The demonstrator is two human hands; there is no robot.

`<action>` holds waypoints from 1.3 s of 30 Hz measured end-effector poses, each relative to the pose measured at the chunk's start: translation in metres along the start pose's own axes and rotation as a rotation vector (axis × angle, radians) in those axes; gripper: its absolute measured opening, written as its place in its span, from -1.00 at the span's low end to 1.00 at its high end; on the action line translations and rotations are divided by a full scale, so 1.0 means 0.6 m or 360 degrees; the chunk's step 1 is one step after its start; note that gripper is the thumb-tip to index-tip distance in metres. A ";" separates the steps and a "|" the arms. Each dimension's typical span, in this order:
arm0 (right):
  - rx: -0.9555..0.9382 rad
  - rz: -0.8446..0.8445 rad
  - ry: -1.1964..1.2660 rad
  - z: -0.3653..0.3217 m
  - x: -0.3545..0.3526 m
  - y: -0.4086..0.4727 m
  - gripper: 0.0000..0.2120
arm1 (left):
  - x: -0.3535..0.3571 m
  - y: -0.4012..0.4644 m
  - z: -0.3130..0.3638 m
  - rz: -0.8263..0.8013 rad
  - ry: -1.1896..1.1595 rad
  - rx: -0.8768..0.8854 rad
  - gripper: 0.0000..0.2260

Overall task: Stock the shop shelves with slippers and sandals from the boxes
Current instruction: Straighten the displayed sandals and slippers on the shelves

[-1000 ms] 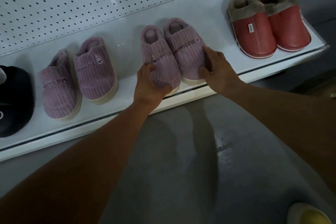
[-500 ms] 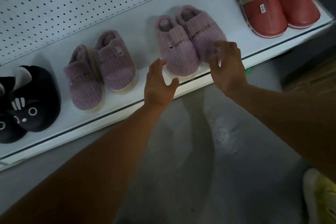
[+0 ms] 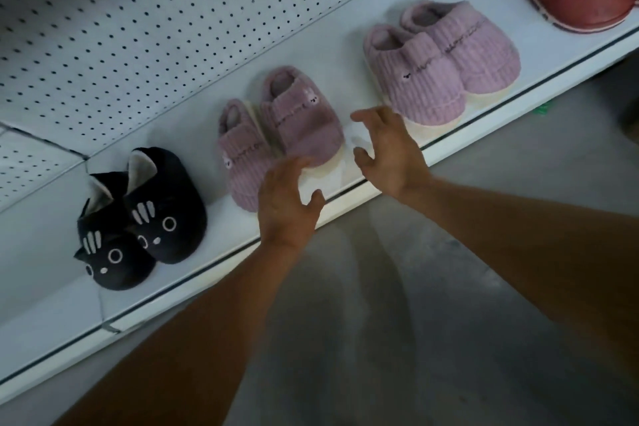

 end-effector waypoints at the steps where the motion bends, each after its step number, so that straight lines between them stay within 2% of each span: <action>1: 0.0028 -0.0038 -0.0002 -0.006 0.013 -0.001 -0.51 | -0.011 0.000 -0.015 0.0013 0.0027 -0.0015 -0.56; 5: 0.0150 -0.0098 -0.0039 -0.018 0.040 -0.022 -0.46 | -0.047 -0.001 -0.076 0.0032 0.0031 -0.0214 -0.51; 9: 0.0150 -0.0175 -0.0114 -0.023 0.058 -0.037 -0.42 | -0.049 -0.001 -0.120 -0.0066 0.0070 -0.0364 -0.28; 12: 0.0118 -0.0214 -0.0126 -0.030 0.080 -0.028 -0.39 | -0.051 -0.008 -0.150 -0.0008 -0.0013 -0.0383 -0.16; 17: 0.0024 -0.0288 -0.0131 -0.034 0.128 -0.003 -0.08 | -0.040 -0.008 -0.185 0.0094 -0.0242 -0.0400 -0.13; 23: 0.0103 -0.0078 -0.0216 -0.035 0.151 0.038 0.16 | -0.037 0.006 -0.199 0.0216 -0.0186 -0.0396 -0.15; 31: 0.0044 0.0116 -0.0300 -0.038 0.156 0.052 0.00 | -0.037 0.021 -0.195 0.0248 -0.0158 -0.0439 -0.23; 39: -0.0043 0.0012 -0.0266 -0.049 0.171 0.046 -0.02 | -0.035 0.019 -0.199 0.0228 -0.0194 -0.0446 -0.29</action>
Point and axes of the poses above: each hand's wrist, its own y-axis towards the middle knuckle, its own x-axis out of the palm, z = x × y, the point moved 10 cm from there along y, towards the middle knuckle, and after that the axes turned 5 degrees about -x, right-handed, at the moved point
